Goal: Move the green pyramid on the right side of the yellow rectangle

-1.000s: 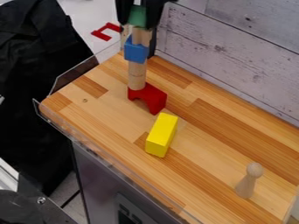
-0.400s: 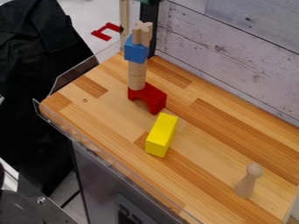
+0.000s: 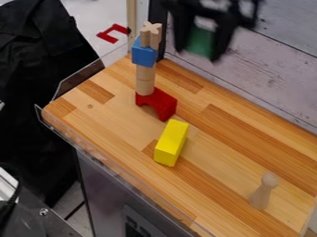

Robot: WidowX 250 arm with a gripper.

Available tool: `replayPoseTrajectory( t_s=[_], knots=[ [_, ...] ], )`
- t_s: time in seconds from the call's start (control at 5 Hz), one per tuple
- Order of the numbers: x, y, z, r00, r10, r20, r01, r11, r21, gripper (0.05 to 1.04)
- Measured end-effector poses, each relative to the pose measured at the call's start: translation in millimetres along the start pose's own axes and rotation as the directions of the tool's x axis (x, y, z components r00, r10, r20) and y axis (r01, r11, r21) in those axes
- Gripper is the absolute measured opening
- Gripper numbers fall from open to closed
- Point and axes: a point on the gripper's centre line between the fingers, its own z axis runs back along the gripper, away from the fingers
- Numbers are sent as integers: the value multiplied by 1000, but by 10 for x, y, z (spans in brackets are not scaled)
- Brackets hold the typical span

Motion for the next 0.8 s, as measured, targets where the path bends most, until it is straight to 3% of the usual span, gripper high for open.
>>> replayPoseTrajectory(
  t_s=[0.2,0.4,0.8],
  knots=[
    [58,-245,-348,999,-29,-15,29,1000,-11,570],
    [84,-452,-687,995,-65,-79,65,998,-3,570],
    [88,-579,-964,989,-90,-119,93,995,21,570]
  ],
)
